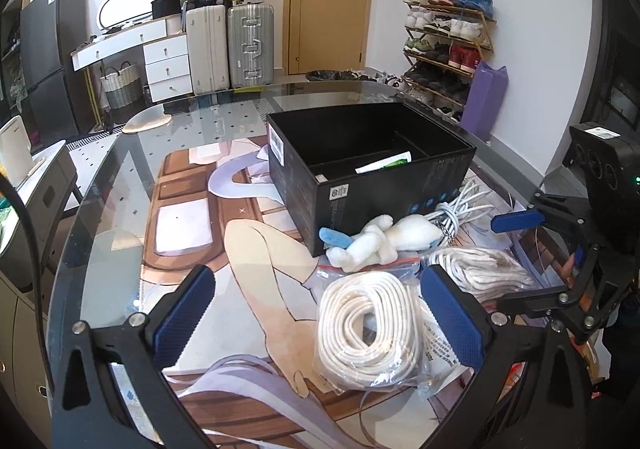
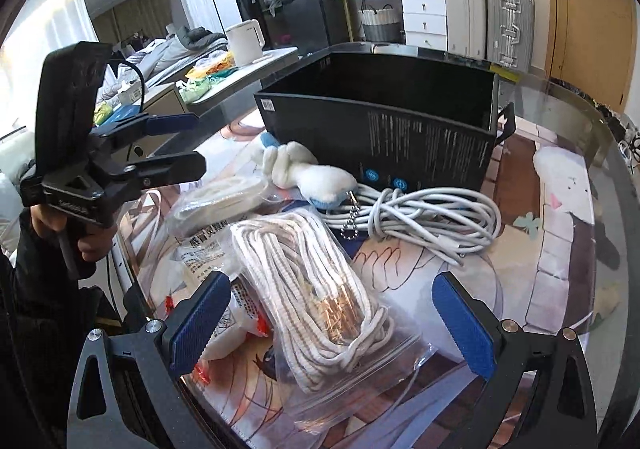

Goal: Organize soft objects
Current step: 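Lower the left gripper onto the bagged white rope while the right gripper grasps another bagged cord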

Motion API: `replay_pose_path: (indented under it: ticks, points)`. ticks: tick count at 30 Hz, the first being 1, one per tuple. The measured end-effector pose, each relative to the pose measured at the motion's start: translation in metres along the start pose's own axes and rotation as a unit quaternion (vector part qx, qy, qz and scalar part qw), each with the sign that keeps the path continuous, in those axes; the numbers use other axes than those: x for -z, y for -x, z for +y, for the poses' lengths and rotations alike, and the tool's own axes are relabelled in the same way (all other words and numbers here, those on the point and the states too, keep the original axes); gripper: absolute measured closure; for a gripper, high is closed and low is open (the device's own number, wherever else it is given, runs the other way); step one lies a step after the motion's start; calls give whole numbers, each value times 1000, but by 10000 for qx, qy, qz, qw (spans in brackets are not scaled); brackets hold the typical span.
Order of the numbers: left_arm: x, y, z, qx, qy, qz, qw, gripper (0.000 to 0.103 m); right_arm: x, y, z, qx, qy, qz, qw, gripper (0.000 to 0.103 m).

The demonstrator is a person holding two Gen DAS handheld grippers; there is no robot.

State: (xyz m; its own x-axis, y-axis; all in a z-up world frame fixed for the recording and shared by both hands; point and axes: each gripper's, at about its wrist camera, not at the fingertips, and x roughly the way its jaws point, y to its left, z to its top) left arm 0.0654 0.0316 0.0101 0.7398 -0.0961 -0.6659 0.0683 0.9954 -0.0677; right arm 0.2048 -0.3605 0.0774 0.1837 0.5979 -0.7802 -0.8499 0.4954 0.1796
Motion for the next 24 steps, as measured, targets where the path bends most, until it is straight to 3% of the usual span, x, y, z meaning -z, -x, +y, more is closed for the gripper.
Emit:
replay_pose_path:
  ticks: [10, 24]
  points:
    - [5, -6, -5, 108, -146, 174, 9997, 0, 0, -8, -9, 93, -213, 69, 9997, 1]
    - [15, -25, -6, 427, -17, 752, 9963, 1, 3, -13, -7, -23, -195, 97, 9998, 1]
